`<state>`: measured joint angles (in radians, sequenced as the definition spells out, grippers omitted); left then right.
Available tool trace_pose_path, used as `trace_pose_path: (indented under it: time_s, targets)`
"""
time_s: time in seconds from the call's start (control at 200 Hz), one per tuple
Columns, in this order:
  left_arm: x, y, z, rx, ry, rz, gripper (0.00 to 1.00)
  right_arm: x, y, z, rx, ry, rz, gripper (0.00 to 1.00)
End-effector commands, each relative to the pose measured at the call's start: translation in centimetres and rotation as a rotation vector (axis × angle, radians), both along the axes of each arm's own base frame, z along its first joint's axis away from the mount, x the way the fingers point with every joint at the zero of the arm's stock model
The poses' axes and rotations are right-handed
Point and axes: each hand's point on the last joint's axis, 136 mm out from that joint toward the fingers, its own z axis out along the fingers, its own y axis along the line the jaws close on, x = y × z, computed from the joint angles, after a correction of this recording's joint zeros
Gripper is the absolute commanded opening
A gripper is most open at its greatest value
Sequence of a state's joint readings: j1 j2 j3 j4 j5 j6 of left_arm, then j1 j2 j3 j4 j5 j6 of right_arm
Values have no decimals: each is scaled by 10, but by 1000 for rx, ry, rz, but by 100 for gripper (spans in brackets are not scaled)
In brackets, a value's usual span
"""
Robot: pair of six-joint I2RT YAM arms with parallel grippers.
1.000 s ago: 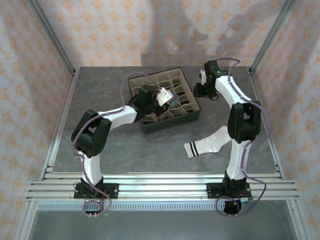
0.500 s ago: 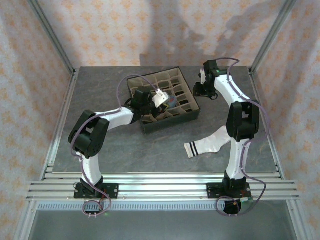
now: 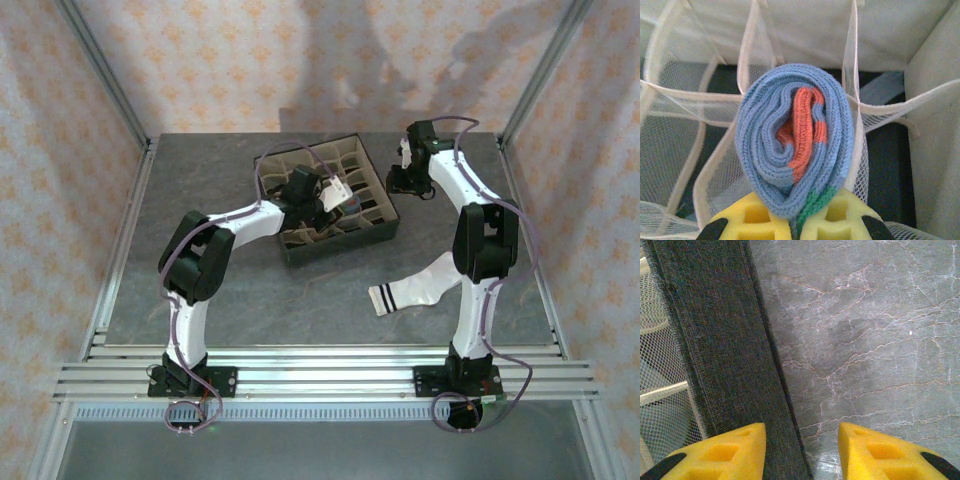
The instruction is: Roll the socks
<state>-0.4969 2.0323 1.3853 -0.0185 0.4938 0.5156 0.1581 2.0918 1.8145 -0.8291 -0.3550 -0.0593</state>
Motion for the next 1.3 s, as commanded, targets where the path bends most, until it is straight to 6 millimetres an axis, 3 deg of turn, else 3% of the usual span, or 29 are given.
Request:
trace_pose_path:
  time_s: [0.0,0.045,0.23,0.405,0.46,0.475,0.505,0.646,0.811,0.941,1.091,1.291]
  targets:
    - [-5,15,-21,108,52,31,0,-10,-7,-21,-59,69,-12,42]
    - [-5,17,-21,113,53,35,2,-10,-7,-22,-59,71,-12,42]
    - [-6,16,2,70,19,33,49,-5,-6,-16,-57,56,-12,42]
    - [2,22,45,-41,-25,54,64,-3,-4,-8,-46,46,-10,42]
    - [5,25,51,-73,-22,60,66,-2,-3,-3,-39,40,-7,42]
    - [5,26,66,-93,-44,62,66,-2,-2,-2,-36,38,-6,42]
    - [5,27,74,-115,-50,62,67,-1,-2,1,-32,34,-7,43]
    - [4,28,100,-187,-78,47,67,2,4,22,3,-8,2,46]
    - [-3,31,117,-208,-96,45,67,-1,8,58,43,-85,4,49]
    - [-14,33,125,-215,-104,50,65,-14,4,83,38,-130,-2,49]
    - [-33,38,126,-185,-110,77,63,-50,-3,90,-36,-148,-17,49]
    - [-73,45,107,-141,-83,99,60,-130,7,48,-147,-96,5,49]
